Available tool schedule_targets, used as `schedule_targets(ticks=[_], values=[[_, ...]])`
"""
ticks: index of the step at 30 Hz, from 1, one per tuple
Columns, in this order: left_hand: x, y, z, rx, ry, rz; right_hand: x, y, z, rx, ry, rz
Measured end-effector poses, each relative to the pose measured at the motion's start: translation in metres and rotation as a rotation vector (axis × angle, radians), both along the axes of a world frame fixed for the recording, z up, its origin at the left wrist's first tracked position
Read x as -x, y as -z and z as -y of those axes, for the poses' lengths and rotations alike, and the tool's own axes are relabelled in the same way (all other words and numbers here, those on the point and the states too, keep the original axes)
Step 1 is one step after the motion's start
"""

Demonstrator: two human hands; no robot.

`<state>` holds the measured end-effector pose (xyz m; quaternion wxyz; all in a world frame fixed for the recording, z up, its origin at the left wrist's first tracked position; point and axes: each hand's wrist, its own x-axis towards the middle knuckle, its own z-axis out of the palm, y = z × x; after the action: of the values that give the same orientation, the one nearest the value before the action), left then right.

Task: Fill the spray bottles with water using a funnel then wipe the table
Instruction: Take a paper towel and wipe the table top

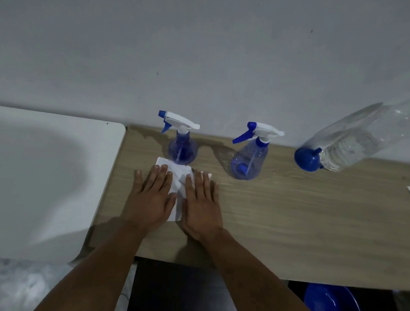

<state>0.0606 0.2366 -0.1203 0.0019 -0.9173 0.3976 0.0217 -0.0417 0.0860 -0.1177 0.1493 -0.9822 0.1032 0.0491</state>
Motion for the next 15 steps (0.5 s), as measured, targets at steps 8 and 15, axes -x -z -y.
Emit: schedule_targets(ticks=[8,15], values=[[-0.003,0.006,0.002,0.008,0.009,-0.052,-0.010,0.003,0.012,0.039,-0.034,-0.047],[0.013,0.001,0.026,0.001,0.051,-0.029,0.000,0.000,0.041,0.052,-0.036,-0.078]])
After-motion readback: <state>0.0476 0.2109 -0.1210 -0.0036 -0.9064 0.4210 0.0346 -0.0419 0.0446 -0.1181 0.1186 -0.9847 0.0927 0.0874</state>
